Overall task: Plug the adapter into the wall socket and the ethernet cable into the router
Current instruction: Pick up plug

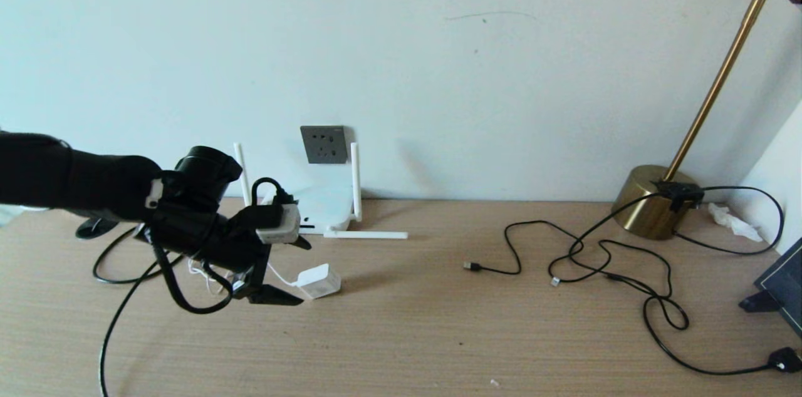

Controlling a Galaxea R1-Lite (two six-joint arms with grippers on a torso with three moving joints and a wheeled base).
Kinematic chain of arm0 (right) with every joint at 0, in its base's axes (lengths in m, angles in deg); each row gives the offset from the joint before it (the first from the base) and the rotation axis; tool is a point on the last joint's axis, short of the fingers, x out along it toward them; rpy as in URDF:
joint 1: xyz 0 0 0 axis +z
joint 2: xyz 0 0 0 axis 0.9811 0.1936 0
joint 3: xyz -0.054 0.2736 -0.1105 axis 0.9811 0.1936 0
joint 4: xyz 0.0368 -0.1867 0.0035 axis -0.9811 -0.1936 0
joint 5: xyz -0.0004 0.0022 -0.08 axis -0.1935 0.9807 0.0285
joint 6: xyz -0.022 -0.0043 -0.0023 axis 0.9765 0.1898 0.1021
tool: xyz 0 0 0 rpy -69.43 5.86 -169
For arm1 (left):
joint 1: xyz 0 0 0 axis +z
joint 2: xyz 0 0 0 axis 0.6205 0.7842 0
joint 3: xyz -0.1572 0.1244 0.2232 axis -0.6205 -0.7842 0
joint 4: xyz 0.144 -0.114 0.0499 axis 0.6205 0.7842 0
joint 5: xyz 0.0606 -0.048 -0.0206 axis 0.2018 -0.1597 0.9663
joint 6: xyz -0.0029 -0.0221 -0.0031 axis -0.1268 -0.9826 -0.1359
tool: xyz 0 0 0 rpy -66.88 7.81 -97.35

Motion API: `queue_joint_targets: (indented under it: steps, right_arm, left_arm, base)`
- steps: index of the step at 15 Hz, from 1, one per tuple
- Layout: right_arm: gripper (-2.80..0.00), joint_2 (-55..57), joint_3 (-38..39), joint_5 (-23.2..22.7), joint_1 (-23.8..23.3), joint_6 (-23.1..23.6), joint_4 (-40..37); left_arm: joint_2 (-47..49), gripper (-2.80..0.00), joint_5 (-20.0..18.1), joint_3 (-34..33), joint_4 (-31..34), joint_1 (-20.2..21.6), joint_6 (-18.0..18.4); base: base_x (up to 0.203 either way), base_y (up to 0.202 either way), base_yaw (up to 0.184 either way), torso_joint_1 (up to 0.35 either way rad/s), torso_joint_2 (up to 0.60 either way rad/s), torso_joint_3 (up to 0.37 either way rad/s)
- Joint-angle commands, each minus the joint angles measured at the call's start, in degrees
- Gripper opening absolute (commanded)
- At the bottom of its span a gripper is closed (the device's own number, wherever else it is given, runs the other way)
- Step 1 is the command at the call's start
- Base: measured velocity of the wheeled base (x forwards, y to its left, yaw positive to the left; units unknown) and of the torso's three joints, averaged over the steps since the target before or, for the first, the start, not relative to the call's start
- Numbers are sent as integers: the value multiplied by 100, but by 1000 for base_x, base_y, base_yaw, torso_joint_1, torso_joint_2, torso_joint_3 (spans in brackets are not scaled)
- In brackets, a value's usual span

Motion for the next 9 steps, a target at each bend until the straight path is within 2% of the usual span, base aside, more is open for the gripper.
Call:
queue_joint_targets:
  steps: [1,9]
  right_arm:
    - [-280,0,-5,2,0,2,-10]
    - [-280,0,3,2,0,0,-10]
  left_arm:
    - [281,0,-16,198,28,-23,41]
    - [742,0,28,572,57,-70,-1]
  base:
    - [0,0,0,0,0,0]
    - [0,0,0,0,0,0]
